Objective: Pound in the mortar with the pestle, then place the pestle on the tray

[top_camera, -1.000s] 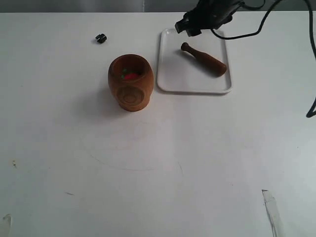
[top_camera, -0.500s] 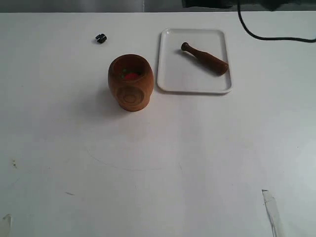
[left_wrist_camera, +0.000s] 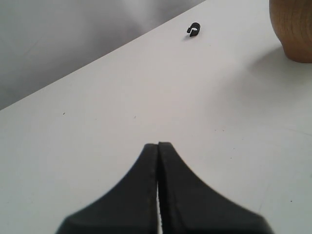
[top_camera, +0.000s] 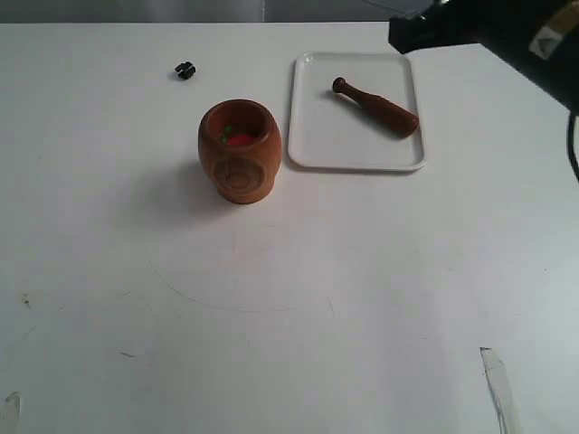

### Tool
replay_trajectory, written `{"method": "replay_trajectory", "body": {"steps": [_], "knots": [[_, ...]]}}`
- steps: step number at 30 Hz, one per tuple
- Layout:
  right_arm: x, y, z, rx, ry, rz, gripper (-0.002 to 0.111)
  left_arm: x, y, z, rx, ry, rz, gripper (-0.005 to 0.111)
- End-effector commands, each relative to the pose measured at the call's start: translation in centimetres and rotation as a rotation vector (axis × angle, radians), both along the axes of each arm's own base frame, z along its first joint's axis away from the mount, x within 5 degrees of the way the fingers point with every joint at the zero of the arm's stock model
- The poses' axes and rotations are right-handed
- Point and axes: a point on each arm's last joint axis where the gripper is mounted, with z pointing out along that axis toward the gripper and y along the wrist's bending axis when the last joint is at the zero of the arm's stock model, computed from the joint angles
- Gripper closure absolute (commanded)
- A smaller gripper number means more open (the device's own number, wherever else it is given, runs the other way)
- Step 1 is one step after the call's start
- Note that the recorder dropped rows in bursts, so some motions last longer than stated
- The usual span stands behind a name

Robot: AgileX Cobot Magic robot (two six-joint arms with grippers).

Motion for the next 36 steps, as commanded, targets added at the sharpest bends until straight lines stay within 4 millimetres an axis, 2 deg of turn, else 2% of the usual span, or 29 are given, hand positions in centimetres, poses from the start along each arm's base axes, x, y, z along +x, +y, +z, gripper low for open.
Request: {"method": "replay_trajectory", "body": {"steps": [1, 10, 15, 28, 36], "knots": [[-4.1, -1.8, 0.4, 0.099, -0.093, 0.044, 0.108, 0.0, -0.1, 0.0, -0.015, -0.004, -0.006, 0.107], [-12.5, -5.7, 0.5, 0.23, -0.299, 0.117, 0.108, 0.0, -0.1, 0.0, -0.015, -0.004, -0.006, 0.107], [-15.5, -7.3, -0.6, 0.26, -0.255, 0.121, 0.108, 0.0, -0.1, 0.0, -0.015, -0.004, -0.006, 0.107], [-18.6, -10.2, -4.8, 0.214, 0.039, -0.022, 0.108, 0.0, -0.1, 0.0, -0.015, -0.004, -0.006, 0.107], [-19.4, -11.2, -5.7, 0.272, 0.147, -0.084, 0.108, 0.0, -0.1, 0.0, -0.015, -0.004, -0.006, 0.107]]}}
